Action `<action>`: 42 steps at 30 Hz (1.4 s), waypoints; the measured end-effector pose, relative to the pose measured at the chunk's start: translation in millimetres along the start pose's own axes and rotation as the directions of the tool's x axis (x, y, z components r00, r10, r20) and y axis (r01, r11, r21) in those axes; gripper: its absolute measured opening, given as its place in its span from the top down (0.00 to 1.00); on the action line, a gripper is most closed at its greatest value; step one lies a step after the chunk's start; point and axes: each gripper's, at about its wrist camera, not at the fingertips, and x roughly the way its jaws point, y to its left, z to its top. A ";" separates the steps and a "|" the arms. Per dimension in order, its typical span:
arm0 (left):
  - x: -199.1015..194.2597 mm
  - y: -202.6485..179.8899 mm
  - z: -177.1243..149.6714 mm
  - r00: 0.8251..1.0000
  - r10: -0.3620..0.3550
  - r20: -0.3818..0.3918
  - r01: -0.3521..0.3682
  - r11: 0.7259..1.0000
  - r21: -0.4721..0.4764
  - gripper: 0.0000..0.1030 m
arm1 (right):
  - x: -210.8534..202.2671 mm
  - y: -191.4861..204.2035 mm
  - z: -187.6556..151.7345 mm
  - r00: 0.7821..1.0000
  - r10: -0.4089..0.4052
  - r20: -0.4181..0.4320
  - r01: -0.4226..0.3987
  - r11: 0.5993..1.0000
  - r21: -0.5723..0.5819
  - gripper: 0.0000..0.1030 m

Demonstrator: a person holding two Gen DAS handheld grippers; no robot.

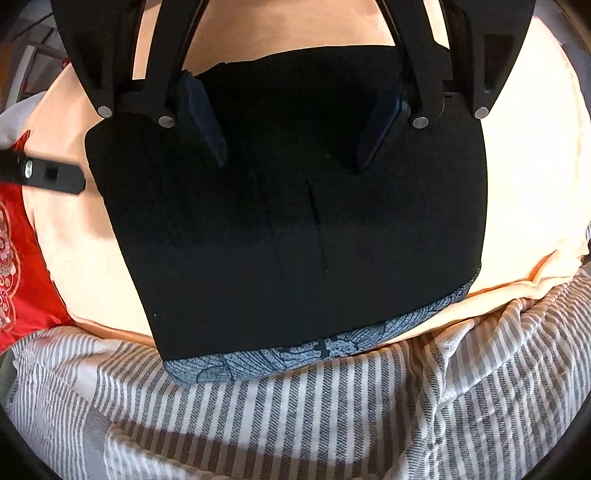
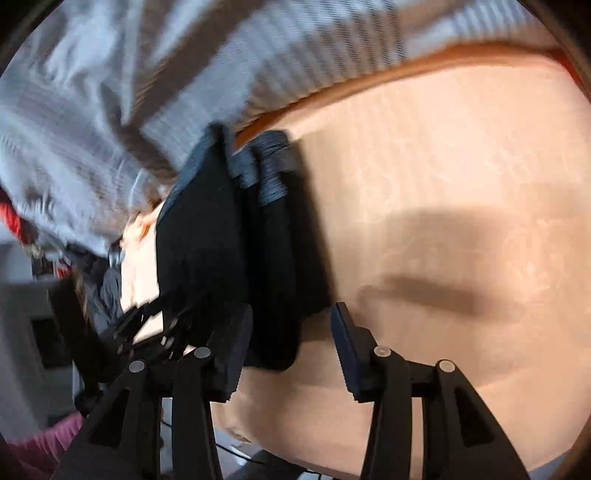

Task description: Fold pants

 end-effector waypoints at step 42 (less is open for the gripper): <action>-34.0 57.7 -3.6 0.998 0.065 0.021 -0.062 0.990 -0.130 0.28 | 16.9 36.2 -38.1 0.974 -0.227 -0.009 0.224 0.967 -0.122 0.82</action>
